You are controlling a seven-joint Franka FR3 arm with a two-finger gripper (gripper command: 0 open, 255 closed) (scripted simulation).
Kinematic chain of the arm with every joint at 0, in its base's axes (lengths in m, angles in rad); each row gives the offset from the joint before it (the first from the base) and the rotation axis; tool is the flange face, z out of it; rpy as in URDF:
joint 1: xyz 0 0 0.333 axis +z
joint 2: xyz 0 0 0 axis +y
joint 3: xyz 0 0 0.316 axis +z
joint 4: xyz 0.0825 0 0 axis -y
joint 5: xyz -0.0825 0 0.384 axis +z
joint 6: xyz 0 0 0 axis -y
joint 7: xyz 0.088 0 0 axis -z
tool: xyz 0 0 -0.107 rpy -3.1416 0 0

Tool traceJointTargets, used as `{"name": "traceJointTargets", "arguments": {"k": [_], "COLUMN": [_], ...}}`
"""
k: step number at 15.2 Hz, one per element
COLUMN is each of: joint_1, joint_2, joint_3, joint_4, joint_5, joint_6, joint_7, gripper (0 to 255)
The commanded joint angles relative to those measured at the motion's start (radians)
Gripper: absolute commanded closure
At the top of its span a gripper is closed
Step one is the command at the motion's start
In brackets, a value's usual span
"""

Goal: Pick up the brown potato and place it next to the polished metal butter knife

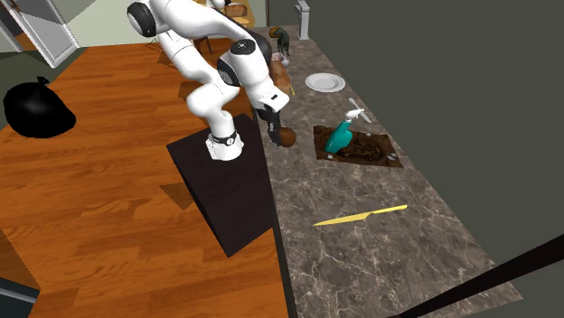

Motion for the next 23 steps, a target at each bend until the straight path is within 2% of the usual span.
{"name": "traceJointTargets", "arguments": {"k": [1,2,12,18,23], "joint_1": [-0.002,-0.002,0.147,0.229,0.271], "joint_2": [-0.01,-0.011,-0.058,0.001,0.088], "joint_3": [0.003,0.004,0.259,0.413,0.54], "joint_4": [0.021,0.025,-0.024,0.015,0.083], "joint_5": [-0.002,-0.002,0.141,0.22,0.262], "joint_6": [-0.031,-0.037,0.015,0.067,0.114], "joint_7": [0.006,0.007,0.28,0.44,0.57], "gripper": [255,255,255,255,255]}}
